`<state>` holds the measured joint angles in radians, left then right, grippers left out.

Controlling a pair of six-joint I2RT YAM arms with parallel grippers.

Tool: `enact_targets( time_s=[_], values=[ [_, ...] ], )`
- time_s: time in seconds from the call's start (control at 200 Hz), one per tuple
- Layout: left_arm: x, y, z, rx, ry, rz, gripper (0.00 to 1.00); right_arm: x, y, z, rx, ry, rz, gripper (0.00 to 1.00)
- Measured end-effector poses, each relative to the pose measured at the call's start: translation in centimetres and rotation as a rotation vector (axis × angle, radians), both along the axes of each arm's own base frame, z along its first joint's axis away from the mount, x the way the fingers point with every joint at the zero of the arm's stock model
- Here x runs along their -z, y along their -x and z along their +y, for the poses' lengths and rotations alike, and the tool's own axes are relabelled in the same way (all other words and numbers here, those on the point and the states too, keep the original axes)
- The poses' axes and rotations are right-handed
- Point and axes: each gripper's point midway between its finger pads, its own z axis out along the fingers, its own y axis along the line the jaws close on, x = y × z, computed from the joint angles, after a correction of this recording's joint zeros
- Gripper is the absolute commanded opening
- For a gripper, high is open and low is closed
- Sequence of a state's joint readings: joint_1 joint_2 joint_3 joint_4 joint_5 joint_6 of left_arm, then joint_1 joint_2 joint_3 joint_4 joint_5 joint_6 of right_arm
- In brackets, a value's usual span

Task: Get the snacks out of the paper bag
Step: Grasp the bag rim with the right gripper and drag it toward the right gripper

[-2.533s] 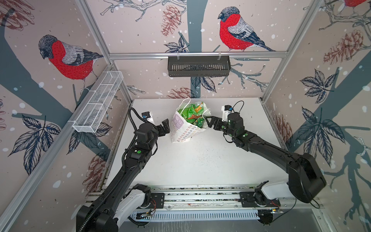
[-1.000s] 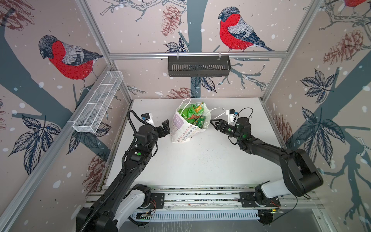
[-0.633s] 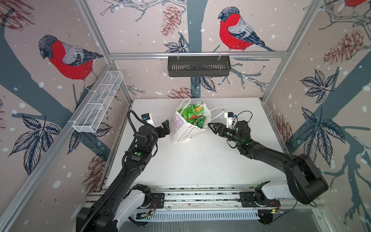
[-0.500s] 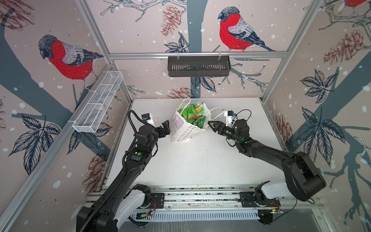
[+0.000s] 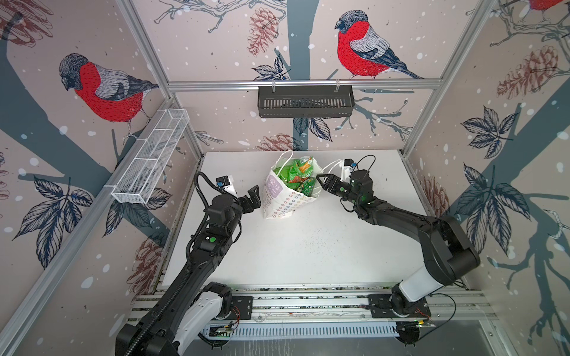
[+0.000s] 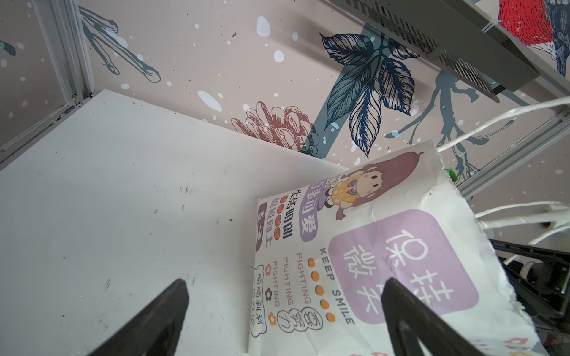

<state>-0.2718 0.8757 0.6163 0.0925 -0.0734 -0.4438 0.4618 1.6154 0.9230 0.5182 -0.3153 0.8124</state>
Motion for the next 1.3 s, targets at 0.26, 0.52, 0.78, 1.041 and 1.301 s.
enact_targets(
  time_s=[0.26, 0.52, 0.78, 1.041, 1.301],
  values=[
    [0.0, 0.0, 0.0, -0.002, 0.000, -0.001, 0.98, 0.2, -2.7, 1.3, 0.020, 0.168, 0.004, 0.46],
    [-0.1, 0.1, 0.1, -0.002, 0.001, -0.005, 0.98, 1.0, -3.5, 1.0, 0.062, 0.298, 0.001, 0.03],
    [-0.6, 0.4, 0.2, -0.003, 0.005, -0.021, 0.98, 0.7, -3.0, 0.5, 0.068, 0.325, -0.018, 0.01],
    [-1.2, 1.1, 0.4, -0.006, 0.013, -0.049, 0.98, -0.5, -2.9, -0.5, 0.096, 0.345, -0.049, 0.00],
    [-1.6, 0.9, 0.3, -0.001, 0.014, -0.048, 0.98, -2.5, -3.1, -2.0, 0.145, 0.383, -0.088, 0.00]
  ],
)
